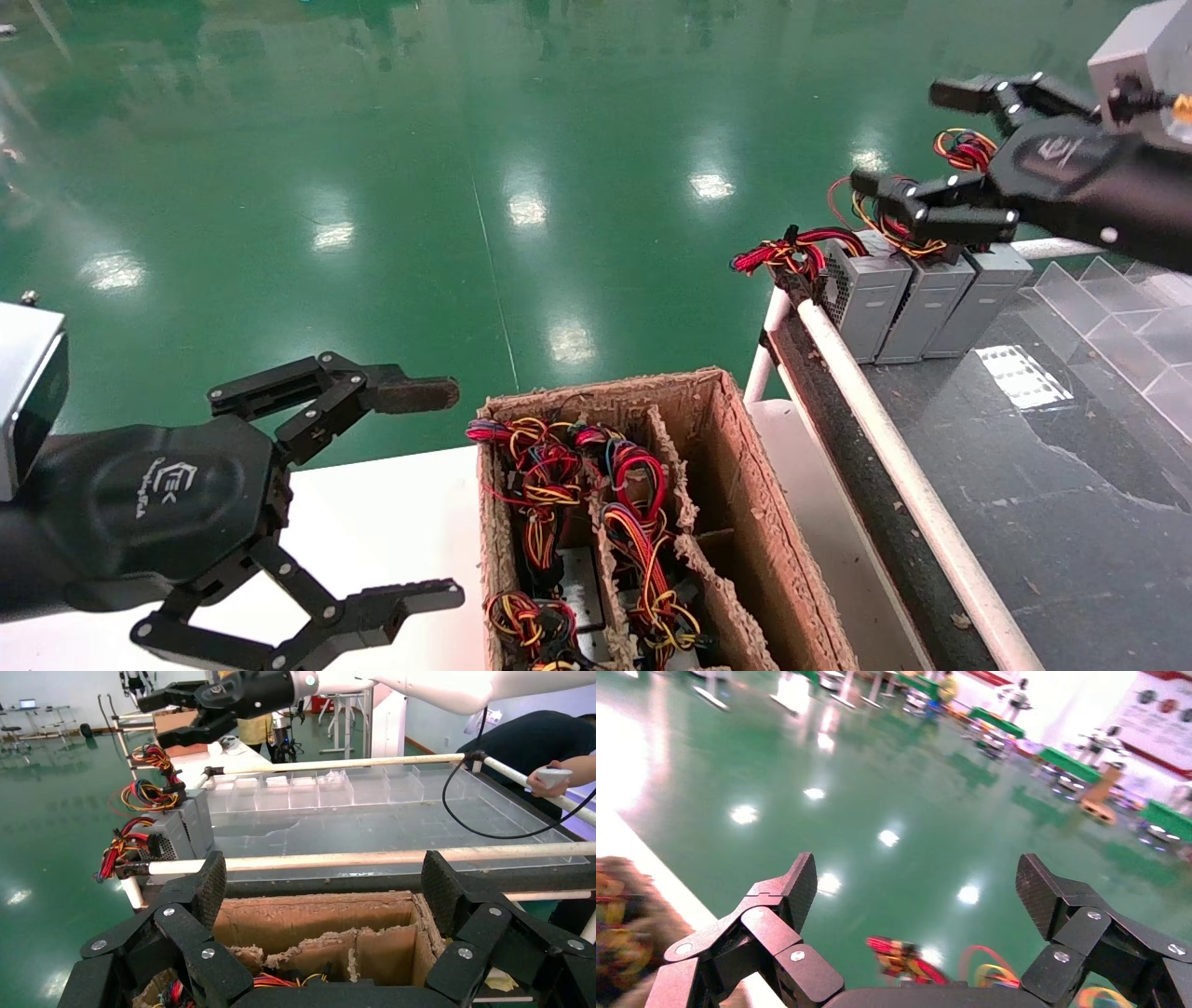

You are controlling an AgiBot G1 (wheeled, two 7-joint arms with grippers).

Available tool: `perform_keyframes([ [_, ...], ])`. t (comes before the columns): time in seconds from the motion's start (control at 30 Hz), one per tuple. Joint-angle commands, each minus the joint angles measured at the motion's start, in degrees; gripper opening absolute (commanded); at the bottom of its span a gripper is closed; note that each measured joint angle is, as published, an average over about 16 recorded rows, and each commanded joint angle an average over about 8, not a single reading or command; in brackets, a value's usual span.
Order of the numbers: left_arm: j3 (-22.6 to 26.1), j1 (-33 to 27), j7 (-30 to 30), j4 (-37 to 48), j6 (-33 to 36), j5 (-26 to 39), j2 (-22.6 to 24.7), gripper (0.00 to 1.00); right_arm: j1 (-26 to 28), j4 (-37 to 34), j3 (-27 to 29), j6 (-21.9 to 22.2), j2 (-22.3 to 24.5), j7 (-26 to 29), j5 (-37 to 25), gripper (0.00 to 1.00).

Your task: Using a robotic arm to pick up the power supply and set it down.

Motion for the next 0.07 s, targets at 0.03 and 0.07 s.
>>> perform_keyframes([
  [0.03,0.00,0.00,0.00,0.00,0.00,0.00,0.00,1.00,-3.06,4.22,0.50,-1.77,1.09,2.09,2.39,1.00],
  [0.07,0.01,0.00,0.00,0.00,0.00,0.00,0.00,1.00,-3.52,4.87,0.57,-2.04,1.26,2.41,2.75,1.00],
])
